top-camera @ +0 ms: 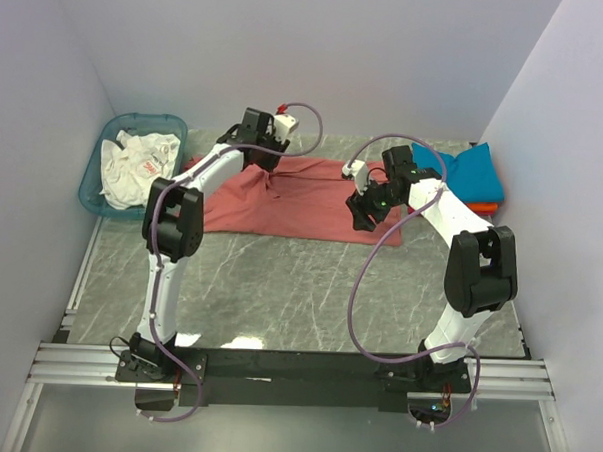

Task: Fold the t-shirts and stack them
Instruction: Fold the tshirt

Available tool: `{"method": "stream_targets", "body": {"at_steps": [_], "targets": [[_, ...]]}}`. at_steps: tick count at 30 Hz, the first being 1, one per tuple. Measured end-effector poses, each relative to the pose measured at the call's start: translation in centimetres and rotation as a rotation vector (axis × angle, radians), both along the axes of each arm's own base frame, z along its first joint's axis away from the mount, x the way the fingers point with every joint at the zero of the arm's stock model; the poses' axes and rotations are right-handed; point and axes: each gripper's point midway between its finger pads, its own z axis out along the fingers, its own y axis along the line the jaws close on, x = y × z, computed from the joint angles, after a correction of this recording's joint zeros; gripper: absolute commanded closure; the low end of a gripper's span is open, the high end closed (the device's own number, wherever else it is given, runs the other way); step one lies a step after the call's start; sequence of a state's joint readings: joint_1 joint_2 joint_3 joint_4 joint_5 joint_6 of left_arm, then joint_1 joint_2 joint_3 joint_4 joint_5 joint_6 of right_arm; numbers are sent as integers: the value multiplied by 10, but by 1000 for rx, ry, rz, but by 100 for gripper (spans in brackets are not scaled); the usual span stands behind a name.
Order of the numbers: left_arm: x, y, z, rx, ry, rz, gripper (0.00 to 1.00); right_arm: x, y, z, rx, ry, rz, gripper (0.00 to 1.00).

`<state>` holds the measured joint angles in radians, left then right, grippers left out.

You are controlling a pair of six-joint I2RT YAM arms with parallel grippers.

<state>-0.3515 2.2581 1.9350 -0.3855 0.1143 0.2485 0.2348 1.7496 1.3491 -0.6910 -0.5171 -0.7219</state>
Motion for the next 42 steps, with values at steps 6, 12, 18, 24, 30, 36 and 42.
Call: {"method": "stream_targets", "body": {"at_steps": [6, 12, 18, 24, 30, 36, 42], "targets": [[3, -8, 9, -15, -23, 59, 60, -2, 3, 1, 18, 6, 8, 35], [-23, 23, 4, -82, 17, 288, 47, -8, 21, 13, 118, 59, 37, 32], [-39, 36, 49, -341, 32, 477, 79, -4, 36, 28, 194, 70, 45, 31], [-17, 13, 61, -471, 76, 577, 91, -5, 39, 28, 213, 83, 30, 30], [-17, -9, 12, -389, 165, 642, 91, -10, 37, 20, 210, 106, 22, 30], [-19, -10, -20, -292, 209, 708, 84, -10, 38, 20, 212, 105, 23, 30], [-9, 1, -26, -239, 177, 770, 77, -10, 38, 19, 214, 105, 24, 29]]}}
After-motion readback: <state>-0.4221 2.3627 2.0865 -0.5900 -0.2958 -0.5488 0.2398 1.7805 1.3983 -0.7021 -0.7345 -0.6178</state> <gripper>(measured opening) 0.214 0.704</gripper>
